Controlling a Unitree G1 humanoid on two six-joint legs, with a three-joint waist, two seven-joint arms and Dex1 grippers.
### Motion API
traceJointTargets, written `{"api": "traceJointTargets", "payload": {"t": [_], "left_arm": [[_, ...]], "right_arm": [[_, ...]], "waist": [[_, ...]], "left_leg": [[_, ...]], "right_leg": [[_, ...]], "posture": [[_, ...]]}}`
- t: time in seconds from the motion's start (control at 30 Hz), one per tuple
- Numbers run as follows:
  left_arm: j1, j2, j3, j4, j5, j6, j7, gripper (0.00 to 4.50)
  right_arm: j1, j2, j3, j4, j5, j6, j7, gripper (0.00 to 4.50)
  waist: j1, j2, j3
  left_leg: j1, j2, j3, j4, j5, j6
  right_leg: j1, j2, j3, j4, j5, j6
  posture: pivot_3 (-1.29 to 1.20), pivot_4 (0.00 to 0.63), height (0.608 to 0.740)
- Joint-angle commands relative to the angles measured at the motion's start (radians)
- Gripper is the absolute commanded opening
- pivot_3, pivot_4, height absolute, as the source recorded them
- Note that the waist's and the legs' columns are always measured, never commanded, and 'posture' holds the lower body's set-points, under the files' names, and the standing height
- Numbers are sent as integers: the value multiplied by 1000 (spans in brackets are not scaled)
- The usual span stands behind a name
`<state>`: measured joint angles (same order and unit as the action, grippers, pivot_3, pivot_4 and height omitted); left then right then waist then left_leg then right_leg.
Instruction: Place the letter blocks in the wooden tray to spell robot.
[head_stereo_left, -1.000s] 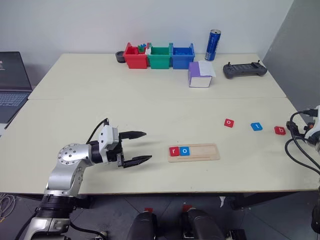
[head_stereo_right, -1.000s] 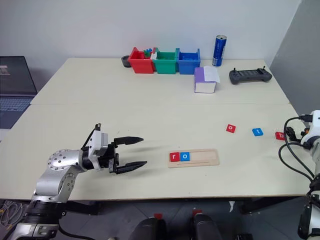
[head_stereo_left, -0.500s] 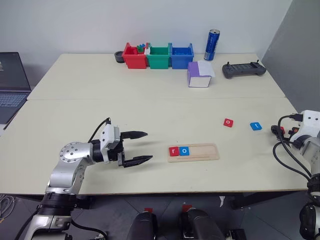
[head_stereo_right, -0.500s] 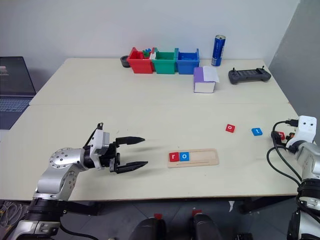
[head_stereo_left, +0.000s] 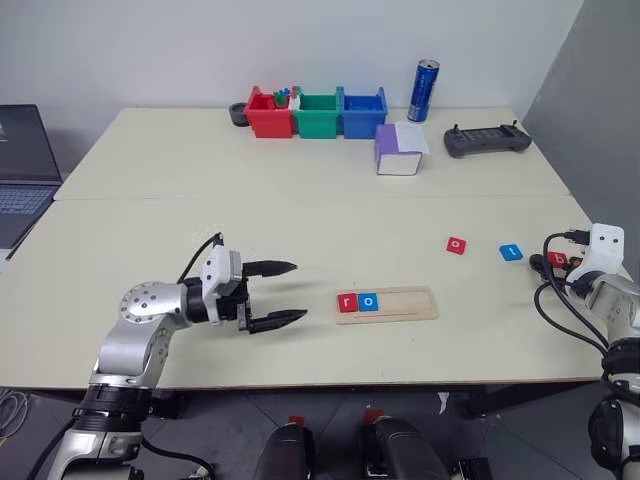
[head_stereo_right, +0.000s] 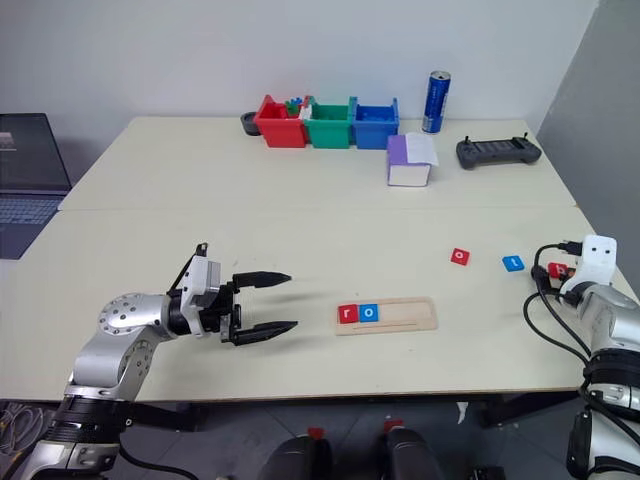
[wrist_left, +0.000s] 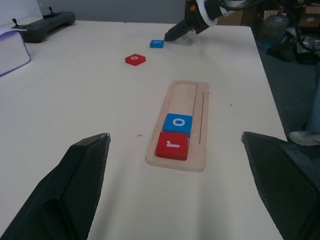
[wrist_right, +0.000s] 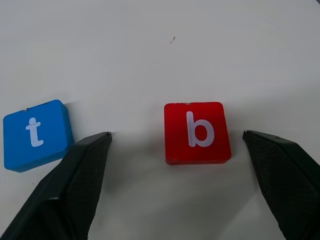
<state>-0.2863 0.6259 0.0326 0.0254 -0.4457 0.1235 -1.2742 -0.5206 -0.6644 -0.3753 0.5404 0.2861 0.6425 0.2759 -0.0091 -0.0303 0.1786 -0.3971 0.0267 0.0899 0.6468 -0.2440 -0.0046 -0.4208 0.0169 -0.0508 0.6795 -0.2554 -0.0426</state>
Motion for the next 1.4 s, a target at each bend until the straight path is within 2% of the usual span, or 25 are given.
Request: {"api": "traceJointTargets", "payload": {"t": [0.03, 0.23, 0.27, 0.47, 0.6, 0.73, 0.9, 1.07, 1.17, 1.2, 1.3, 1.4], "left_arm": [[-20, 1, 15, -29, -15, -12, 10, 4500], [-20, 8, 18, -7, -15, -20, -8, 4500], [-20, 10, 16, -3, -16, -20, -15, 4500], [7, 47, 4, 8, -8, -34, -85, 4500], [22, 64, 8, 30, -5, -59, -122, 4500], [34, 74, 3, 49, 13, -89, -141, 4500], [27, 79, -6, 91, 41, -128, -152, 4500], [26, 69, -7, 139, 54, -166, -159, 4500], [28, 66, -7, 168, 59, -190, -169, 4500], [29, 67, -7, 176, 59, -196, -173, 4500], [33, 70, -6, 186, 60, -211, -179, 4500], [37, 75, -15, 186, 69, -223, -189, 4500]], "right_arm": [[3, 1, -25, 18, 6, -7, -1, 3573], [21, -12, -24, -20, -1, -7, 4, 1586], [33, -10, -26, -54, 4, 7, 4, 1443], [245, 28, -19, -636, 154, 312, 32, 1456], [340, 122, 13, -970, 251, 530, -28, 1456], [379, 209, 64, -1060, 219, 590, -112, 1456], [360, 250, 57, -980, 148, 566, -184, 1456], [349, 234, 35, -964, 175, 584, -139, 3161], [338, 168, 43, -989, 213, 605, -59, 4176], [344, 117, 54, -1004, 224, 603, -10, 4480], [399, -84, 73, -1049, 242, 482, 206, 4480], [427, -281, 107, -948, 193, 209, 494, 4480]], "waist": [[0, 0, 0], [-9, 0, 0], [-9, 0, 0], [-11, 0, 0], [-20, 0, 0], [-18, 0, 0], [-17, -2, -1], [-17, -2, -1], [-16, -2, -1], [-16, -2, -1], [-14, -1, -1], [-14, -2, -1]], "left_leg": [[0, 0, 0, 0, 0, 0], [0, 0, 0, -1, 0, 0], [0, 0, 0, -1, 0, 0], [-1, 1, 0, -2, 0, 0], [-1, 1, 0, -2, 0, 0], [-1, 2, -1, -1, 0, 0], [-2, 1, 0, -1, 0, 0], [-2, 1, 0, -1, 0, 0], [-2, 1, 0, -1, 0, 0], [-2, 1, 0, -1, 0, 1], [-3, 0, -1, -1, -1, 1], [-3, 1, -1, -2, -1, 2]], "right_leg": [[0, 0, 0, 0, 0, 0], [0, 0, 0, 0, 0, 0], [0, 0, 0, 0, 0, 0], [-2, 0, 0, 0, 0, 0], [-2, 0, 0, 0, 0, 0], [-1, 1, 0, 0, 0, 1], [-2, 0, 0, -2, 1, 2], [-2, 0, 0, -3, 1, 2], [-2, 0, 0, -3, 1, 2], [-2, 0, 0, -3, 1, 2], [-2, 0, 0, -4, 1, 2], [-2, 1, -1, -6, 1, 2]], "posture": [[0, 150, 740], [0, 150, 740], [0, 150, 740], [0, 150, 740], [0, 150, 740], [0, 150, 740], [0, 150, 740], [0, 150, 740], [0, 150, 740], [0, 150, 740], [0, 150, 740], [0, 150, 740]]}}
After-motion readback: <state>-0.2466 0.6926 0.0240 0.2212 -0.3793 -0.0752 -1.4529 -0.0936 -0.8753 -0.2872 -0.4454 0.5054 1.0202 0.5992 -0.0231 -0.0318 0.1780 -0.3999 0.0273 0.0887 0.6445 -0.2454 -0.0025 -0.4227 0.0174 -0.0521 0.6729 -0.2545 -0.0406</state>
